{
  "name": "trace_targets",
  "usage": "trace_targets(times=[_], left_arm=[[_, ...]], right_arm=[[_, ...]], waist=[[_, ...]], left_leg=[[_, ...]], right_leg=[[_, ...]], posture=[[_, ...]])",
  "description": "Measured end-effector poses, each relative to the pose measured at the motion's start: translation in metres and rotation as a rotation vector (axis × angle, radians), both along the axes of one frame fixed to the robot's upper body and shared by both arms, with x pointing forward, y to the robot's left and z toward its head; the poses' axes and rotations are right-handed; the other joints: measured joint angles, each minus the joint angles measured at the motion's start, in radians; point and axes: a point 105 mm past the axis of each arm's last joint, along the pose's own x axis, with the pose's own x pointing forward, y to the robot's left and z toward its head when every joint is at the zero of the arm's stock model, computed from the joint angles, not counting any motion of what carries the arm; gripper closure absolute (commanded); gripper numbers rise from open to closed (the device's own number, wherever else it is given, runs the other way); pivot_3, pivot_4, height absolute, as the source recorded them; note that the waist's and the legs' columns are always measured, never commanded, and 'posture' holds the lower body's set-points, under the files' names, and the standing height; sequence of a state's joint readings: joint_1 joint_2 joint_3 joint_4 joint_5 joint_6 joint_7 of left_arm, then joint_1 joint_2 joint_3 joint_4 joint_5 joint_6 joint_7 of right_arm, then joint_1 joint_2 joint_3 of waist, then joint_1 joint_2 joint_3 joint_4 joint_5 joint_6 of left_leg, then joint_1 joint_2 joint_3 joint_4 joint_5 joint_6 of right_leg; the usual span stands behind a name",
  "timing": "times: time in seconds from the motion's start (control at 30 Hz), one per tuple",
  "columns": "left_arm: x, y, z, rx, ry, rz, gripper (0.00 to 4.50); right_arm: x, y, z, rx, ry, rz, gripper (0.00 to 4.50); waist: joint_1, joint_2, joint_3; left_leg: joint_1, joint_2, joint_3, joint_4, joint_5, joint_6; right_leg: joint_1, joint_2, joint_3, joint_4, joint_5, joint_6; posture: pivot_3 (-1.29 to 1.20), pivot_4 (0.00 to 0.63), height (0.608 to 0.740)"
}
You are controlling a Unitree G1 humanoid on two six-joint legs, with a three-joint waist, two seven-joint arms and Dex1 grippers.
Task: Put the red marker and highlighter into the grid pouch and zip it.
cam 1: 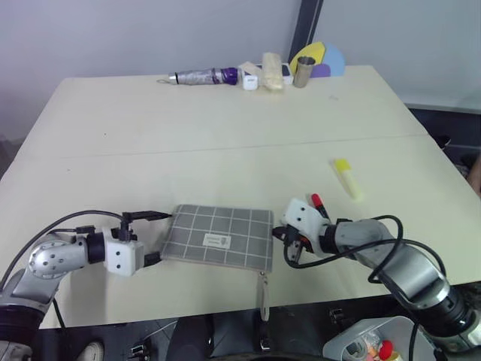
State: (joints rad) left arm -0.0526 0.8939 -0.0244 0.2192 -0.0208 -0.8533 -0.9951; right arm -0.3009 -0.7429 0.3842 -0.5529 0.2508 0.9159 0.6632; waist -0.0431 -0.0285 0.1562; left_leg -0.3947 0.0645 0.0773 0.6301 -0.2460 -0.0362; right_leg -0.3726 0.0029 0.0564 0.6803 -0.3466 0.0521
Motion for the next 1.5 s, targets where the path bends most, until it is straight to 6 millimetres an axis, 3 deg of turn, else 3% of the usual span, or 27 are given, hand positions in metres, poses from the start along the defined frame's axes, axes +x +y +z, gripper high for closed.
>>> trace_targets(times=[0.07,0.17,0.4,0.63,0.83,1.0,1.1,1.27,1.4,1.5], left_arm=[[0.001,-0.001,0.000,0.004,-0.008,-0.020,0.00],[0.002,-0.003,-0.002,0.008,-0.005,-0.044,0.82],[0.000,-0.003,-0.013,0.007,0.054,-0.066,4.42],[0.013,-0.007,-0.004,-0.122,0.109,0.040,4.47],[0.041,-0.019,0.025,-0.428,0.215,0.299,4.47],[0.047,-0.031,0.032,-0.581,0.291,0.423,4.47],[0.049,-0.043,0.030,-0.682,0.338,0.485,4.50],[0.050,-0.060,0.033,-0.753,0.380,0.540,4.50],[0.046,-0.081,0.032,-0.759,0.430,0.529,4.50],[0.046,-0.084,0.031,-0.744,0.434,0.544,4.50]], right_arm=[[0.003,0.004,0.001,-0.005,-0.006,0.009,4.46],[0.007,0.004,0.002,-0.011,-0.016,0.006,4.50],[0.018,0.000,0.001,-0.025,-0.038,-0.017,4.50],[0.030,-0.001,0.007,-0.010,-0.091,-0.042,4.50],[0.068,-0.026,0.047,0.016,-0.295,-0.174,4.50],[0.079,-0.047,0.063,0.051,-0.349,-0.250,4.50],[0.083,-0.064,0.075,0.108,-0.354,-0.320,3.67],[0.080,-0.061,0.077,0.231,-0.298,-0.347,1.21],[0.074,-0.040,0.073,0.323,-0.246,-0.321,1.21],[0.074,-0.031,0.075,0.375,-0.231,-0.331,1.21]], waist=[[0.000,0.000,0.000],[0.001,0.000,0.000],[-0.001,0.000,0.000],[-0.001,0.000,0.000],[0.000,0.000,0.000],[0.000,0.000,0.000],[0.001,0.000,0.000],[-0.001,0.000,0.000],[0.000,0.000,0.000],[0.000,0.000,0.000]], left_leg=[[0.000,0.000,0.000,0.000,0.000,0.000],[0.000,0.000,0.000,0.001,0.000,0.000],[-0.001,0.000,0.000,0.001,0.000,0.000],[-0.005,0.000,0.000,0.003,0.000,0.000],[-0.017,0.001,-0.001,0.011,0.000,0.000],[-0.017,0.001,-0.001,0.011,0.000,0.000],[-0.017,0.001,-0.002,0.012,0.000,0.000],[-0.016,0.001,-0.002,0.013,0.000,0.000],[-0.016,0.001,-0.002,0.013,0.000,0.000],[-0.016,0.001,-0.002,0.014,0.000,0.000]], right_leg=[[0.000,0.000,0.000,0.001,0.000,0.000],[0.000,0.000,0.000,0.001,0.000,0.000],[-0.001,0.001,0.000,0.002,0.000,0.000],[-0.005,0.001,0.000,0.004,0.000,0.000],[-0.016,0.002,-0.001,0.011,0.000,0.001],[-0.016,0.002,0.000,0.011,0.000,0.001],[-0.015,0.003,0.000,0.011,0.001,0.002],[-0.015,0.003,0.000,0.012,0.001,0.002],[-0.015,0.003,0.001,0.013,0.001,0.002],[-0.015,0.003,0.001,0.013,0.001,0.002]], posture=[[0.00,0.150,0.740],[0.00,0.150,0.740],[0.00,0.150,0.740],[0.00,0.150,0.740],[0.00,0.150,0.740],[0.00,0.150,0.740],[0.00,0.150,0.740],[0.00,0.150,0.740],[0.00,0.150,0.740],[0.00,0.150,0.740]])
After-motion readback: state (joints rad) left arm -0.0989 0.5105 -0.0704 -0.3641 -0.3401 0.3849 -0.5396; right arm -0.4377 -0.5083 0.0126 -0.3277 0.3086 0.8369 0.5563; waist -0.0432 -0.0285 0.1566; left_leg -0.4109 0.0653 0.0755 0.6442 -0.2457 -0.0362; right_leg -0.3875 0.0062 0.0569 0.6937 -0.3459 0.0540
